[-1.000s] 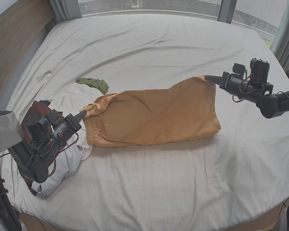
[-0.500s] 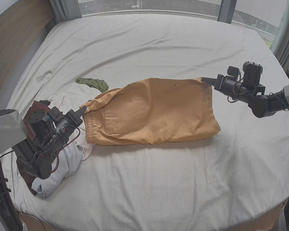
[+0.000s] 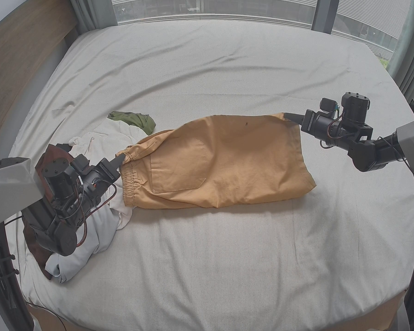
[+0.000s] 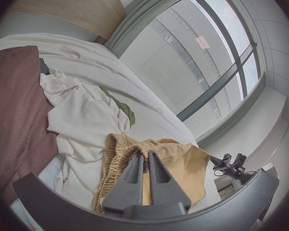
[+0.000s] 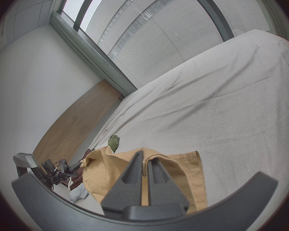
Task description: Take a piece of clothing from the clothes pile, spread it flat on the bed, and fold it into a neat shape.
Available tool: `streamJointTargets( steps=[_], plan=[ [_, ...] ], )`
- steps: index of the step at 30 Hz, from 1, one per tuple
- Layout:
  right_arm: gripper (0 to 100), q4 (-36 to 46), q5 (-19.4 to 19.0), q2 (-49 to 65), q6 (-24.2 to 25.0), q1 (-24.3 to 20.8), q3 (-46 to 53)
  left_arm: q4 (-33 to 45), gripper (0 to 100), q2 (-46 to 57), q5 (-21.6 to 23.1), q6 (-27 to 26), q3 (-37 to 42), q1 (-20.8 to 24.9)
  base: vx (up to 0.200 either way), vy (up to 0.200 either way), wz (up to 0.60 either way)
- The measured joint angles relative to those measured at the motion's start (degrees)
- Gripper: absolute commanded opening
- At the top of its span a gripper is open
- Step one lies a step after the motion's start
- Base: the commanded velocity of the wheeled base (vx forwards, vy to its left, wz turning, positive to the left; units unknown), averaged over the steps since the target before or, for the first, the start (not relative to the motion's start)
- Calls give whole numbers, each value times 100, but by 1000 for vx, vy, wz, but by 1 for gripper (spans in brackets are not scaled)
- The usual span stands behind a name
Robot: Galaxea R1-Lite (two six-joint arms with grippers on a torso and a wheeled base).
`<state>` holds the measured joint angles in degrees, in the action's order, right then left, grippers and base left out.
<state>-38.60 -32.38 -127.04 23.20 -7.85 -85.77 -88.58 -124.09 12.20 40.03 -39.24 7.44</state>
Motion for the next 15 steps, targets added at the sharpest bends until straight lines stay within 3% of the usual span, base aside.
streamJointTargets(
  steps=[9,15],
  plan=[
    [100,-345,59,-160,50,0,-135,-2,100,-24,-187,52,-297,-196,0,0,0],
    [100,-385,66,33,99,6,300,-2,100,24,-224,63,-369,-356,0,0,0]
  ],
)
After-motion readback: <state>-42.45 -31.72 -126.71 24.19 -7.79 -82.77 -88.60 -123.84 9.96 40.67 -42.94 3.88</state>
